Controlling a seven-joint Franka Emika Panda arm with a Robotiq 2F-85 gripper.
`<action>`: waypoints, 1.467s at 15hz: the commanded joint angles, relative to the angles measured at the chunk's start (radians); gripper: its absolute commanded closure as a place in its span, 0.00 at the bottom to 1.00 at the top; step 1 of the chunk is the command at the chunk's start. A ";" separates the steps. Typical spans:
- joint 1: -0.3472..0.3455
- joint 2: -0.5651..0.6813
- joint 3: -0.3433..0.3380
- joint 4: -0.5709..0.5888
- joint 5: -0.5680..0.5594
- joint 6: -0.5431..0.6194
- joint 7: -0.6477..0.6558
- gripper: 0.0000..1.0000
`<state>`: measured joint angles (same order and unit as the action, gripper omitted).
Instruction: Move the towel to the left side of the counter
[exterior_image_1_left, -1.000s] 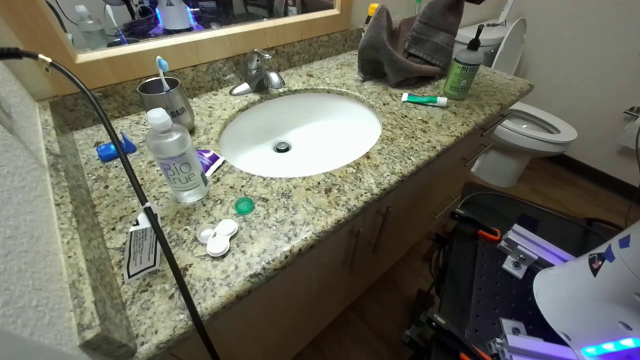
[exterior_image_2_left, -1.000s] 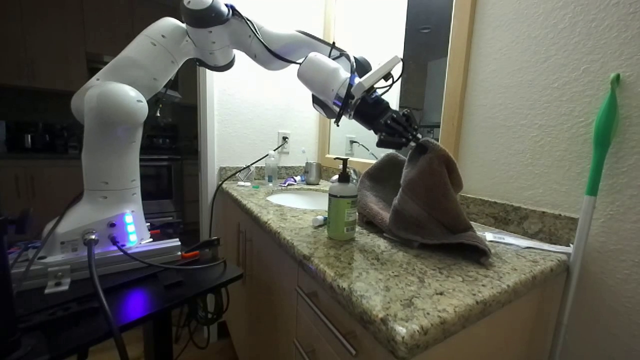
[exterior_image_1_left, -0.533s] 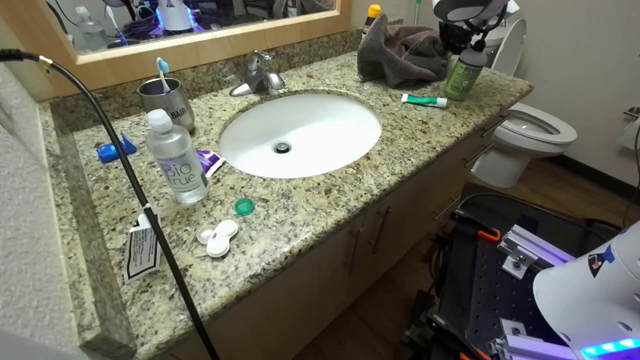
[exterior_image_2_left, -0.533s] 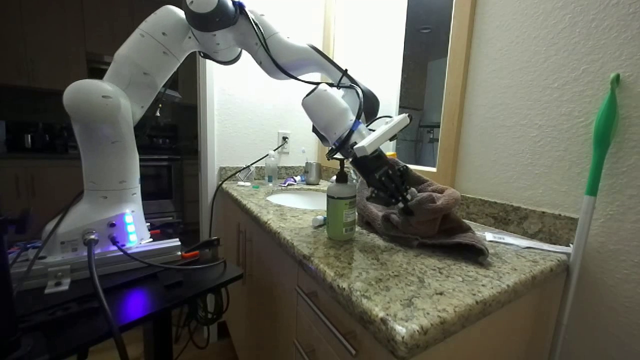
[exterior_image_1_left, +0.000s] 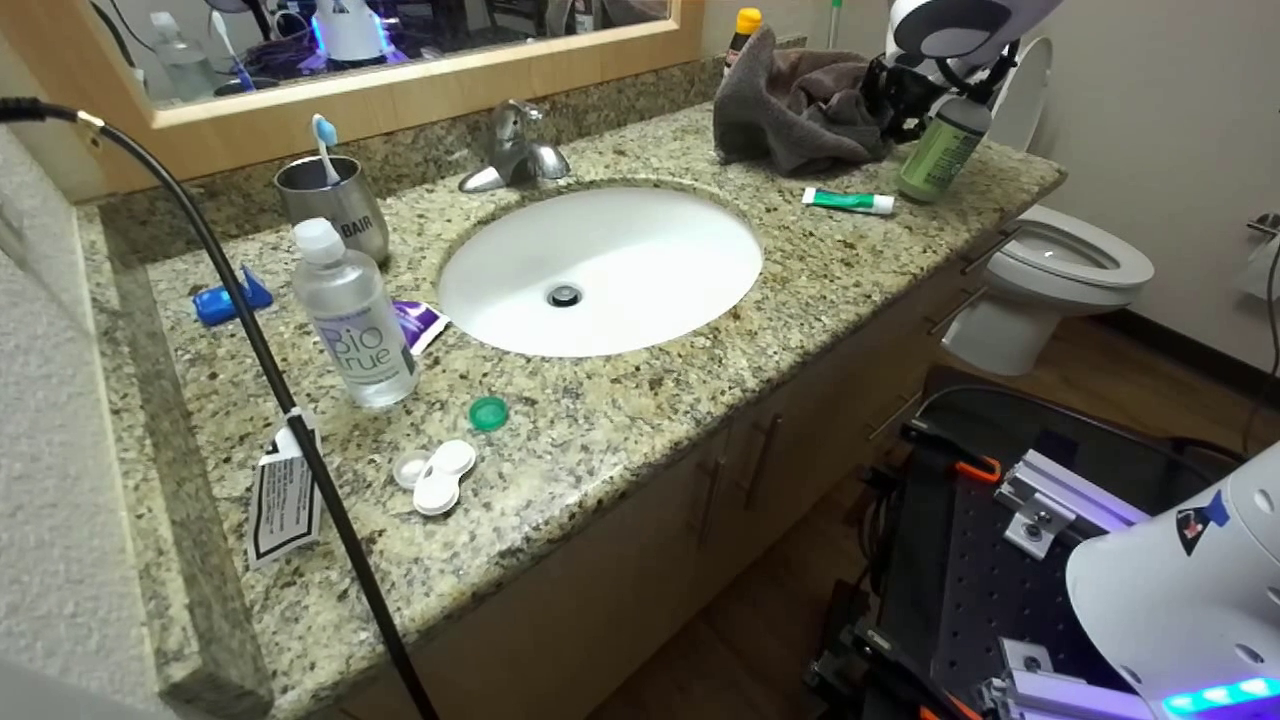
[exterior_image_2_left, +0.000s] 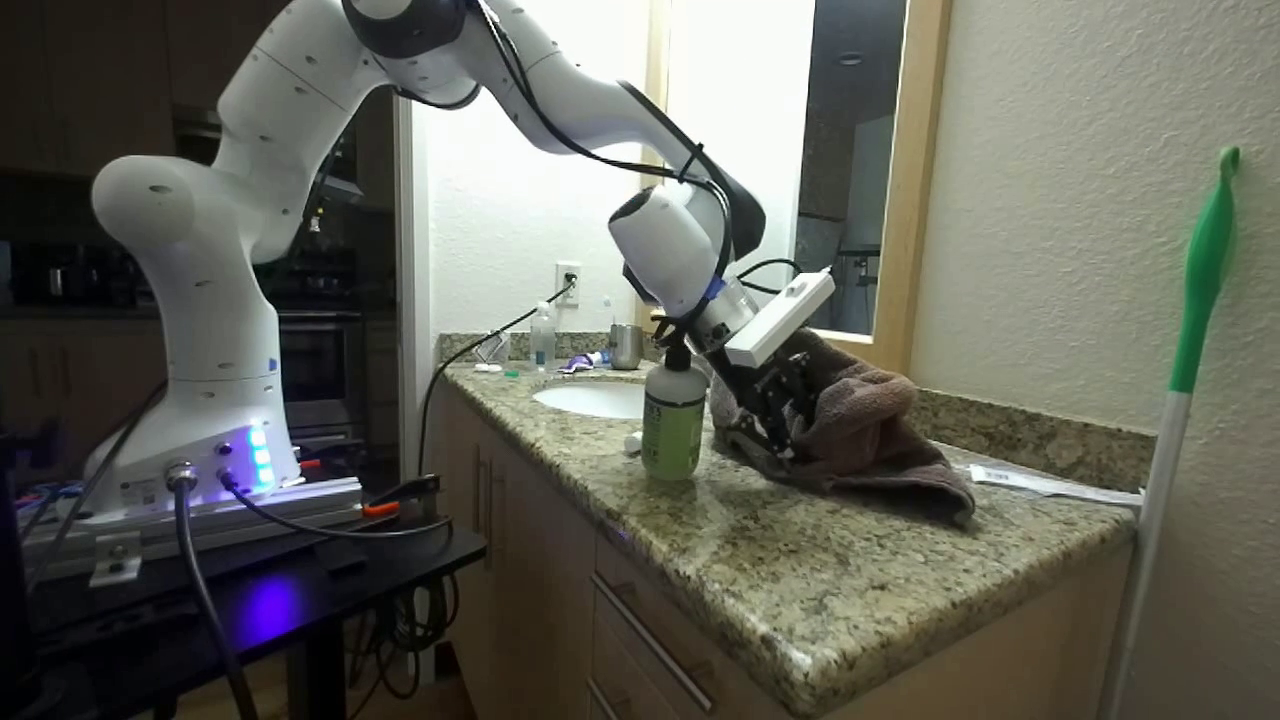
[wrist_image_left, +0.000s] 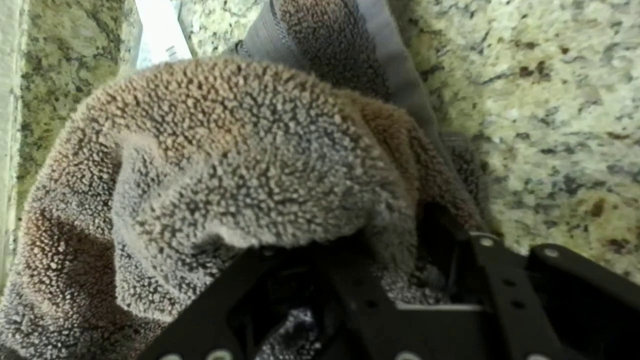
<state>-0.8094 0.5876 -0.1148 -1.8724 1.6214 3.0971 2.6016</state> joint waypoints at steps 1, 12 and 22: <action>0.029 0.025 -0.062 0.017 -0.028 -0.182 -0.013 0.20; 0.080 0.180 -0.245 0.451 -0.447 -0.602 -0.001 0.00; 0.054 0.281 -0.296 0.731 -0.671 -0.842 0.006 0.00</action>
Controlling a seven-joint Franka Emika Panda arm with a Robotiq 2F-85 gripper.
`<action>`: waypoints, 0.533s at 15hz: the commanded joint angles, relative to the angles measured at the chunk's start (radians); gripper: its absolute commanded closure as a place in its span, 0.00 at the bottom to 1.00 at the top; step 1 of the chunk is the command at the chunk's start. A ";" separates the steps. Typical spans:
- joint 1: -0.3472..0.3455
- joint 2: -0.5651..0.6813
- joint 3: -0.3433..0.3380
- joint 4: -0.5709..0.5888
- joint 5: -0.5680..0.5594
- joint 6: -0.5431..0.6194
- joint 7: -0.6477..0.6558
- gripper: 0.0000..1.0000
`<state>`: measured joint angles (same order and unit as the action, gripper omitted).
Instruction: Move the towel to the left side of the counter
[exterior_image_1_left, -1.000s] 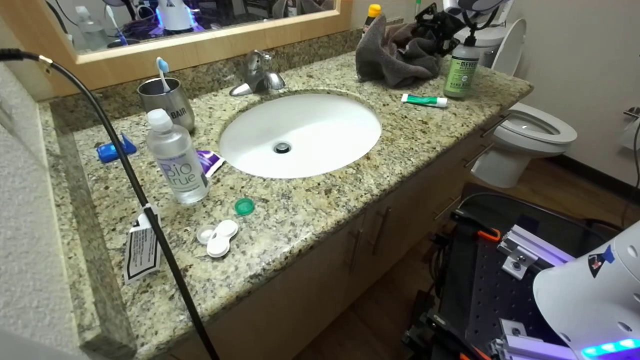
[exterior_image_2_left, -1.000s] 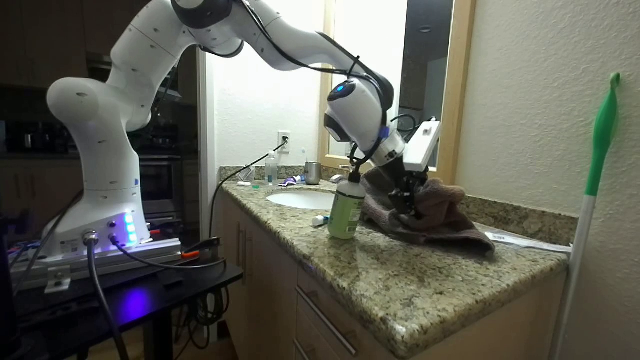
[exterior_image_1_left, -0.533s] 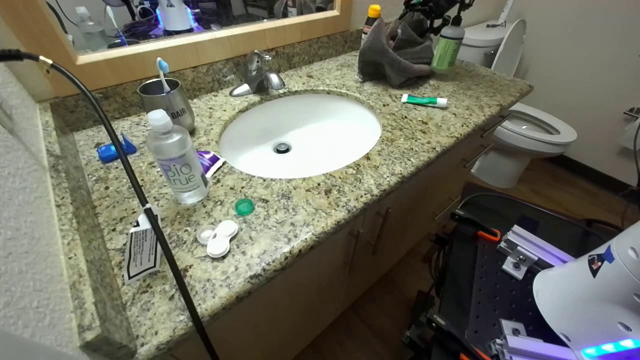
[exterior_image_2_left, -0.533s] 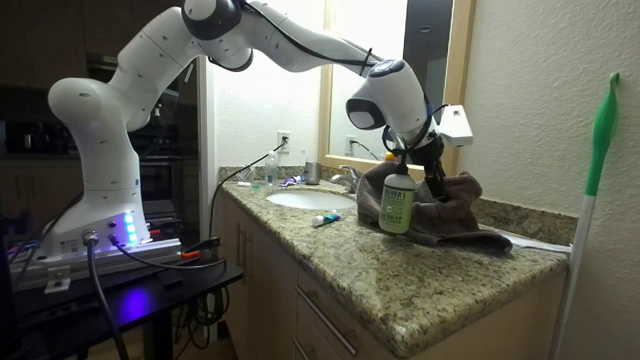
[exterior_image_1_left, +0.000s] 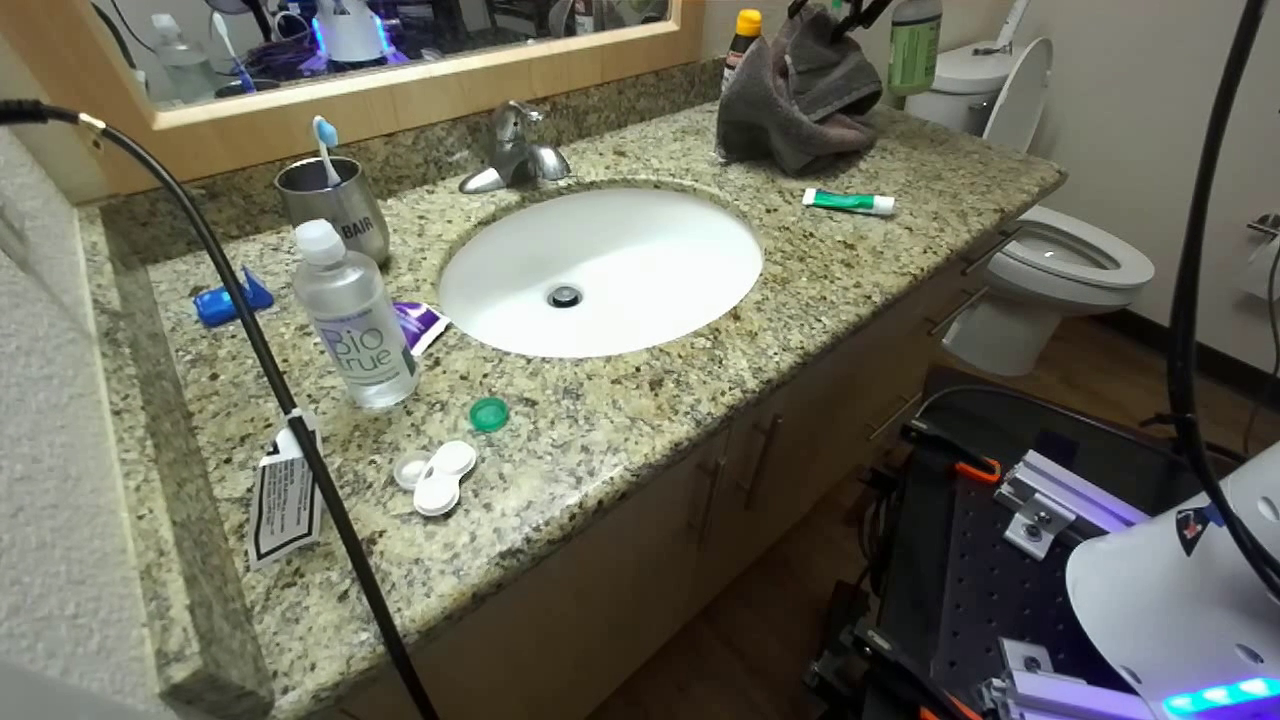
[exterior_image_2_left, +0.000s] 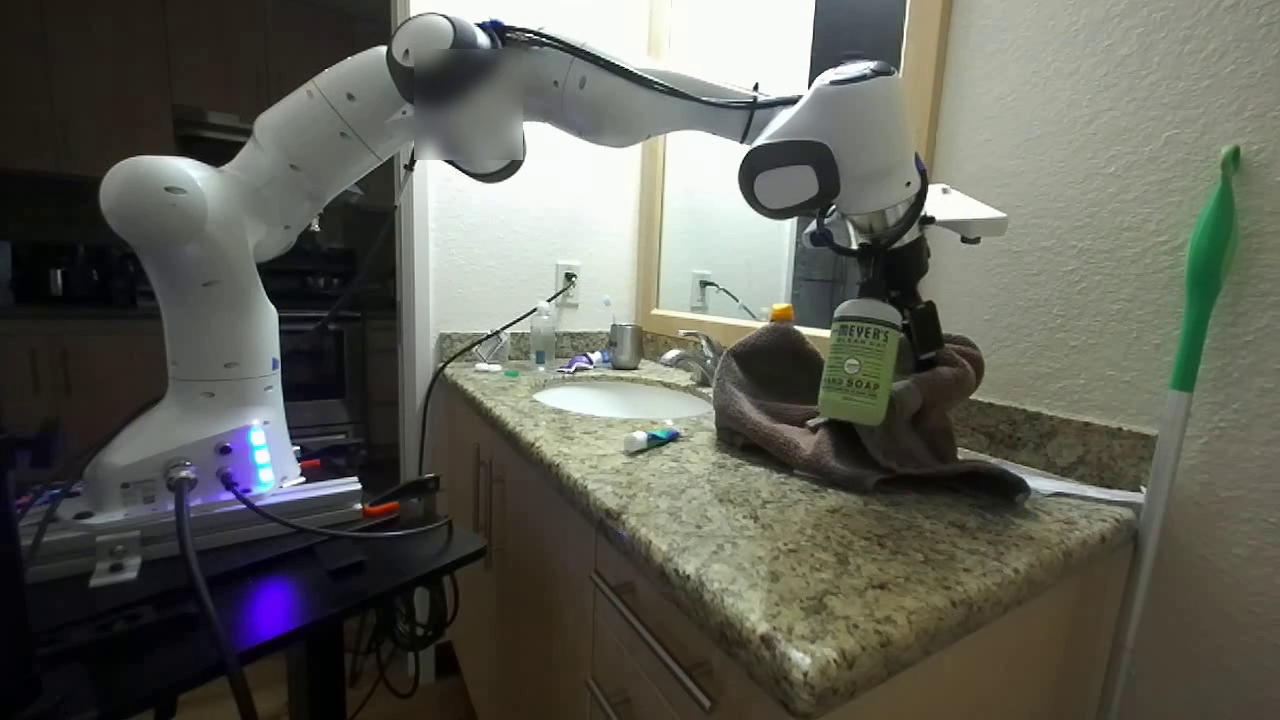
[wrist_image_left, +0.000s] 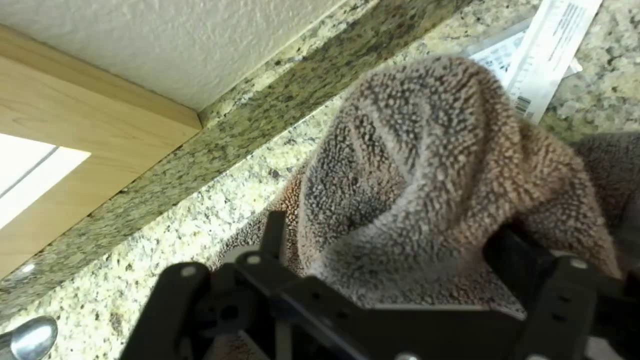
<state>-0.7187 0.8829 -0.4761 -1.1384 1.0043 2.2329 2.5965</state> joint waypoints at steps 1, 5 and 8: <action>-0.037 -0.008 0.065 0.004 -0.055 0.022 0.011 0.00; -0.026 0.004 0.053 0.001 -0.066 0.091 0.002 0.00; -0.030 -0.007 0.083 -0.020 -0.087 0.118 0.018 0.00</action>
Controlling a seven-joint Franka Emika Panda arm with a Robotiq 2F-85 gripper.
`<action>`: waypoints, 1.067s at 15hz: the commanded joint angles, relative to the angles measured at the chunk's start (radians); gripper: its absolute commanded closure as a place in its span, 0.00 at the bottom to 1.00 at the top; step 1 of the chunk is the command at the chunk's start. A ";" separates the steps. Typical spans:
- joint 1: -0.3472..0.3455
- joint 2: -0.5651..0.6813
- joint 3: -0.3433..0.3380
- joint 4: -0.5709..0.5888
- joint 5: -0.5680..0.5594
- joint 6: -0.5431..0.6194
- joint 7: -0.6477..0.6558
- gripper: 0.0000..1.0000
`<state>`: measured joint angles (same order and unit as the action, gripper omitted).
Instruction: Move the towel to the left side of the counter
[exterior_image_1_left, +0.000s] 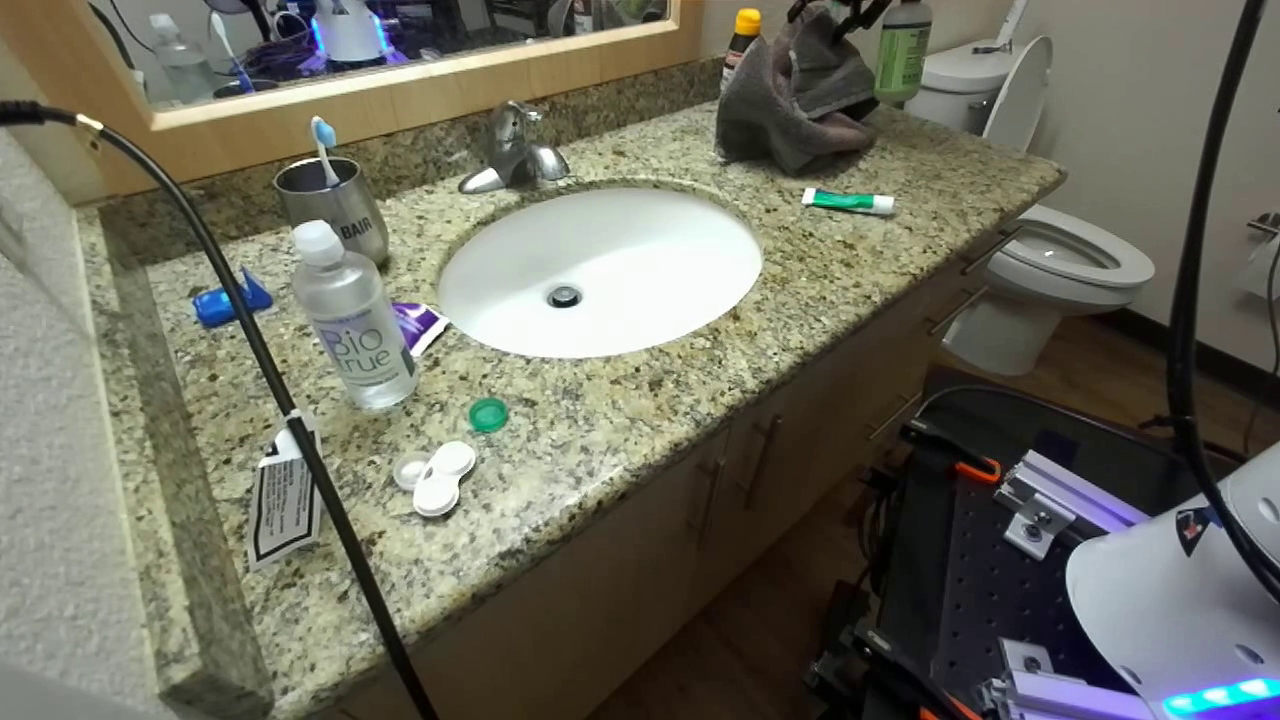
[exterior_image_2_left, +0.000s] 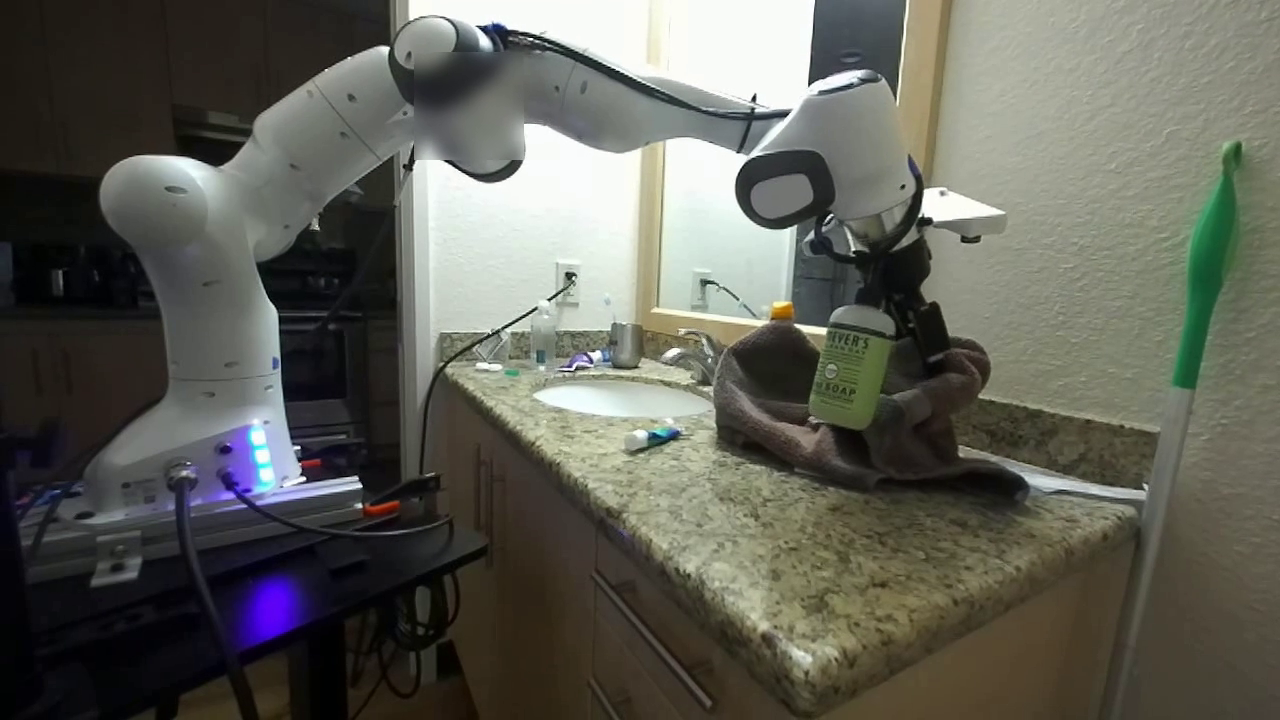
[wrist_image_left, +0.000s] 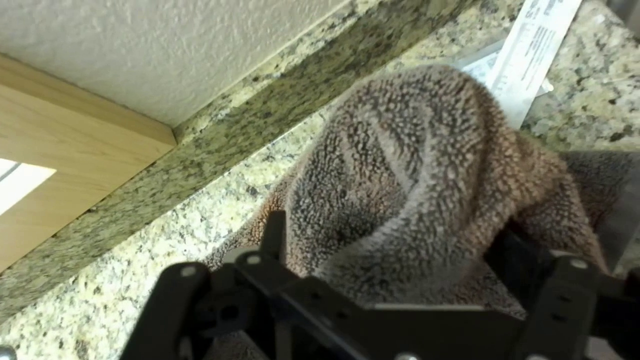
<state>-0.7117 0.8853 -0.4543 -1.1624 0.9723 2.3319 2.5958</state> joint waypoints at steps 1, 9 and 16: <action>-0.004 0.000 0.014 0.001 -0.015 0.000 0.008 0.00; -0.055 0.002 0.089 0.009 0.022 0.000 -0.012 0.00; -0.080 -0.001 0.139 0.007 0.036 0.023 0.004 0.00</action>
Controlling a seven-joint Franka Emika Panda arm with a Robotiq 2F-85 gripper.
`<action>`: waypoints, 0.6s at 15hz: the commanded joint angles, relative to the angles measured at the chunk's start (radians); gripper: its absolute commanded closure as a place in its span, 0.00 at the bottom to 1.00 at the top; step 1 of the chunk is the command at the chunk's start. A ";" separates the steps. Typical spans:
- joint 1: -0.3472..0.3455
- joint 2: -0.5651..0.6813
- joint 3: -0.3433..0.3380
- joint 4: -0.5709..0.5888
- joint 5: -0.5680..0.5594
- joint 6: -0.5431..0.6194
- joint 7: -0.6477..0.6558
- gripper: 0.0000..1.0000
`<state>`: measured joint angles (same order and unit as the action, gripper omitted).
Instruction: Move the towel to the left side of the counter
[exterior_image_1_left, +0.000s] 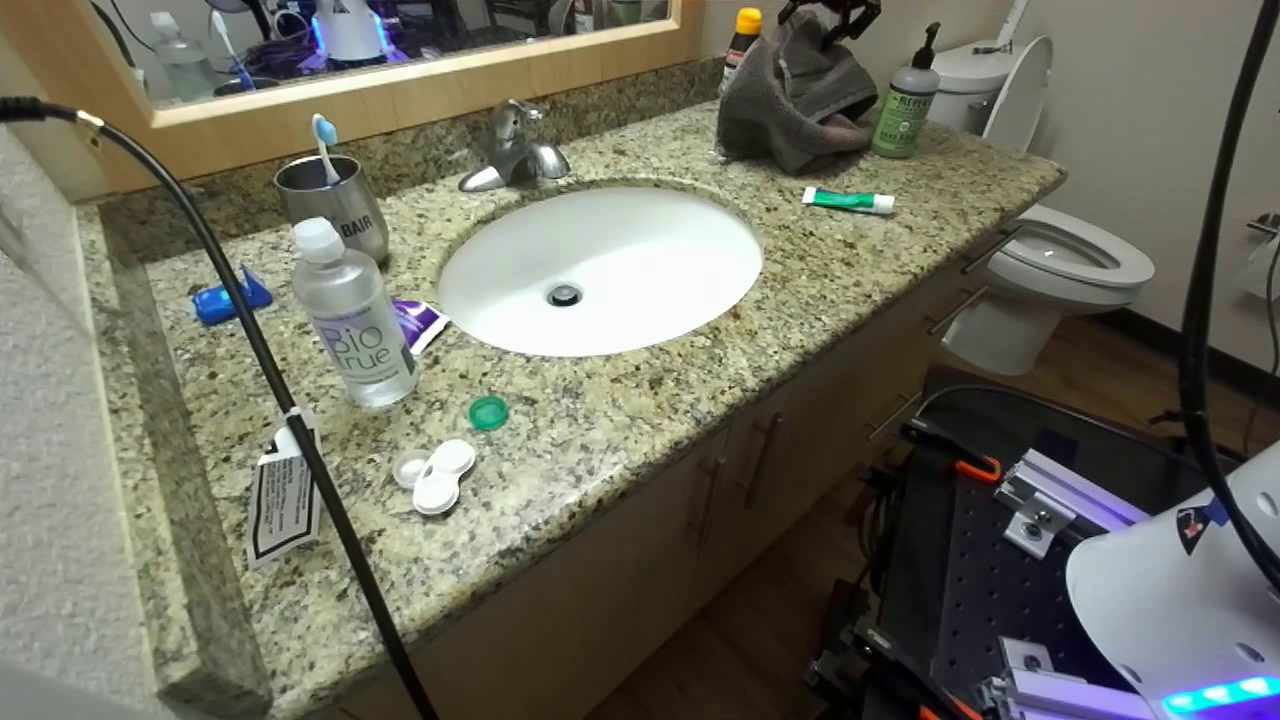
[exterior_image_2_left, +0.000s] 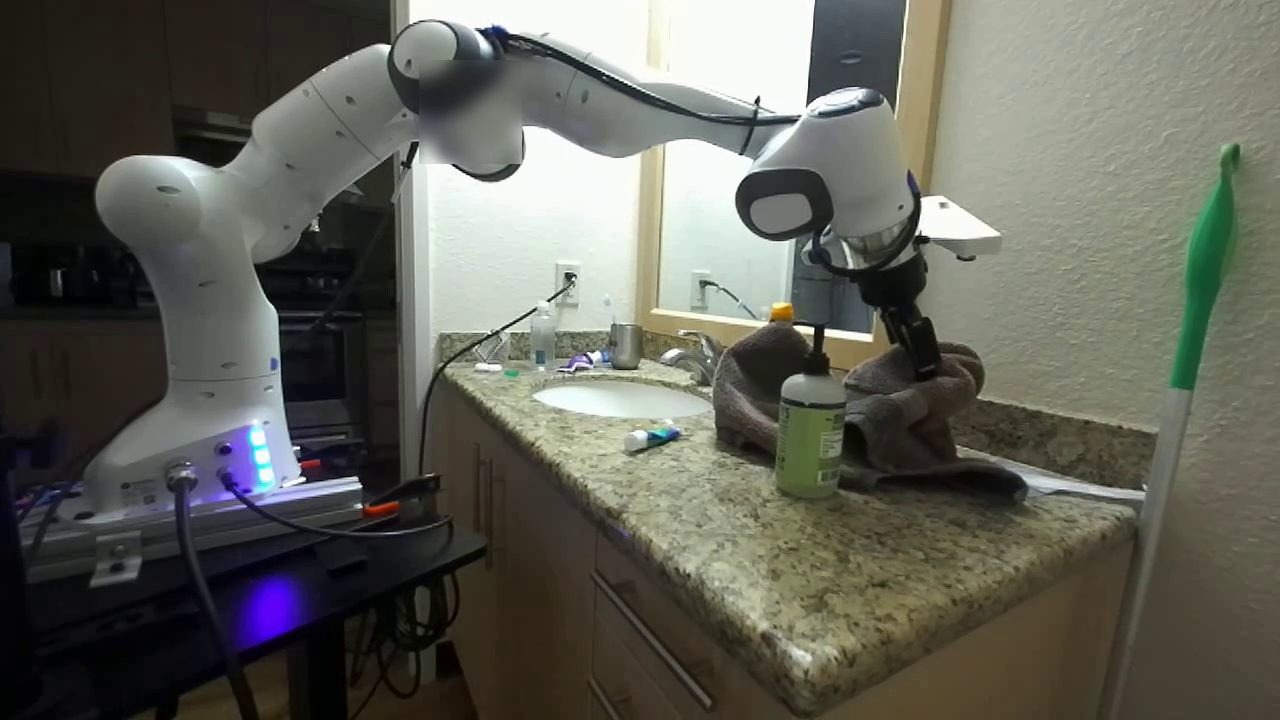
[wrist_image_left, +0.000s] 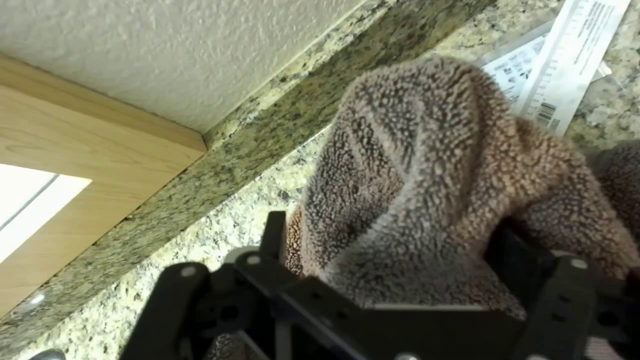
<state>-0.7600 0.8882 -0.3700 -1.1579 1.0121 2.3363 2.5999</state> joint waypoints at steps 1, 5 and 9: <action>-0.050 -0.004 0.091 0.009 0.047 0.039 0.001 0.00; -0.098 0.007 0.192 0.032 0.247 0.069 -0.051 0.00; -0.112 0.009 0.239 0.031 0.479 0.168 -0.111 0.00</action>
<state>-0.8409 0.8886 -0.1867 -1.1435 1.3641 2.4338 2.5401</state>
